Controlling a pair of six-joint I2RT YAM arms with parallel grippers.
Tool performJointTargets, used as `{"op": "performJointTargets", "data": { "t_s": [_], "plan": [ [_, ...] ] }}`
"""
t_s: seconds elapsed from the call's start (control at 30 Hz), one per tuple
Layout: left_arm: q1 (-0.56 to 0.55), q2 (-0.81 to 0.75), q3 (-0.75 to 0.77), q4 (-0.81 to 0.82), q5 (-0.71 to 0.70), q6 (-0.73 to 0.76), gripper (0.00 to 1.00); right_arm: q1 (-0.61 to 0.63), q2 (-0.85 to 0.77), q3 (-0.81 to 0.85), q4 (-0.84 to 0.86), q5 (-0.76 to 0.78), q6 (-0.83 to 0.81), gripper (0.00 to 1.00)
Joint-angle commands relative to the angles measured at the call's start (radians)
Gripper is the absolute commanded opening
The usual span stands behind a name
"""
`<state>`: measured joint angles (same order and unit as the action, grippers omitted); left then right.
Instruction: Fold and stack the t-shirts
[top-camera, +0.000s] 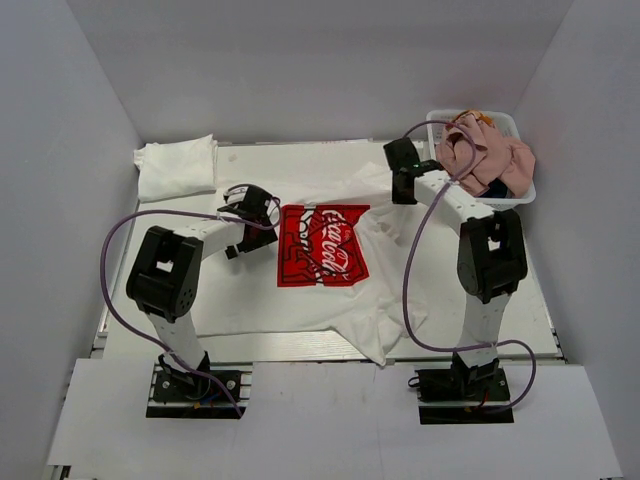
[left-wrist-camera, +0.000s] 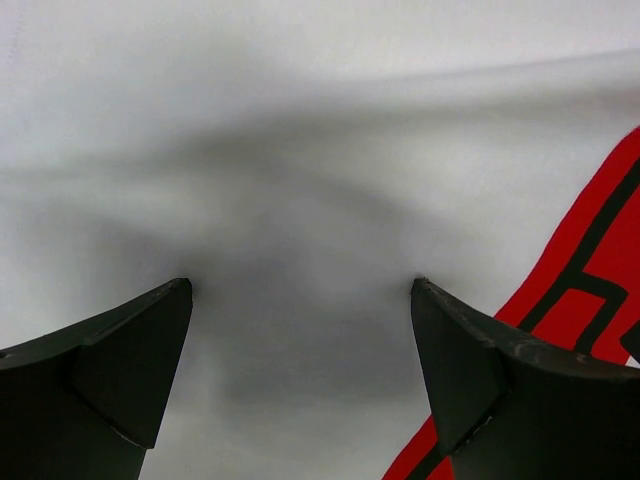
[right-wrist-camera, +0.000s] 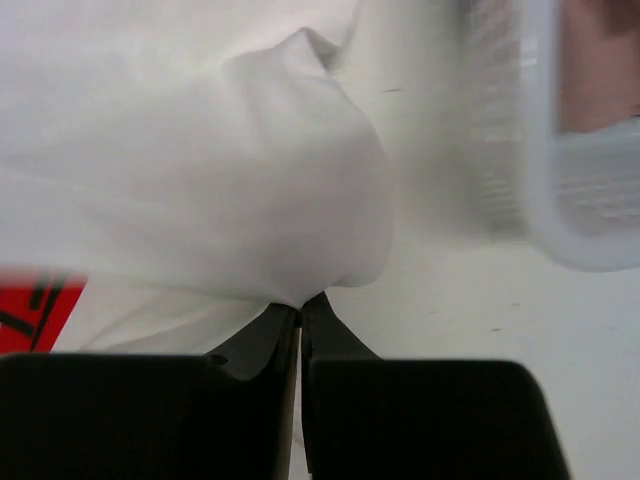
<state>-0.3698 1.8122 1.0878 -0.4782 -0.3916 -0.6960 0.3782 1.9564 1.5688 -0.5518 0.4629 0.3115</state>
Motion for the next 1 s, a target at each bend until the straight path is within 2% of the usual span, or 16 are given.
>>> {"op": "performJointTargets", "data": {
  "t_s": [0.0, 0.07, 0.17, 0.23, 0.3, 0.33, 0.5, 0.53, 0.57, 0.6, 0.7, 0.87, 0.97],
  "plan": [
    [0.049, 0.108, -0.072, -0.117, -0.053, 0.018, 1.0, -0.059, -0.053, 0.04, -0.059, 0.137, -0.129, 0.03],
    [0.049, 0.099, -0.081, -0.117, -0.053, 0.03, 1.0, -0.091, -0.047, 0.068, -0.057, 0.155, -0.161, 0.03],
    [0.06, 0.089, -0.081, -0.106, -0.053, 0.052, 1.0, -0.111, -0.021, 0.15, -0.06, 0.154, -0.227, 0.2],
    [0.06, 0.064, -0.081, -0.083, -0.032, 0.082, 1.0, -0.099, 0.01, 0.227, -0.153, 0.134, -0.206, 0.5],
    [0.051, 0.029, -0.091, -0.053, 0.005, 0.108, 1.0, -0.079, 0.007, 0.252, -0.198, 0.033, -0.196, 0.86],
    [0.042, 0.018, -0.091, -0.019, 0.02, 0.119, 1.0, -0.064, -0.013, 0.237, -0.182, 0.005, -0.196, 0.9],
    [0.042, -0.022, -0.048, 0.018, 0.131, 0.177, 1.0, -0.018, -0.194, -0.064, -0.071, -0.223, -0.137, 0.9],
    [0.042, -0.036, -0.048, 0.027, 0.154, 0.178, 1.0, -0.015, -0.245, -0.097, -0.041, -0.239, -0.102, 0.9],
    [0.032, -0.054, -0.048, 0.038, 0.169, 0.188, 1.0, -0.016, -0.292, -0.225, -0.005, -0.272, -0.077, 0.9],
    [0.032, -0.065, -0.048, 0.047, 0.189, 0.202, 1.0, -0.019, -0.312, -0.266, 0.013, -0.294, -0.066, 0.9],
    [0.032, -0.109, -0.066, 0.075, 0.241, 0.211, 1.0, -0.022, -0.402, -0.465, 0.079, -0.28, -0.011, 0.9],
    [0.032, -0.134, -0.114, 0.108, 0.27, 0.211, 1.0, -0.033, -0.412, -0.627, 0.145, -0.348, 0.012, 0.9],
    [0.032, -0.134, -0.137, 0.108, 0.261, 0.202, 1.0, -0.035, -0.367, -0.664, 0.185, -0.357, 0.029, 0.82]
  ]
}}
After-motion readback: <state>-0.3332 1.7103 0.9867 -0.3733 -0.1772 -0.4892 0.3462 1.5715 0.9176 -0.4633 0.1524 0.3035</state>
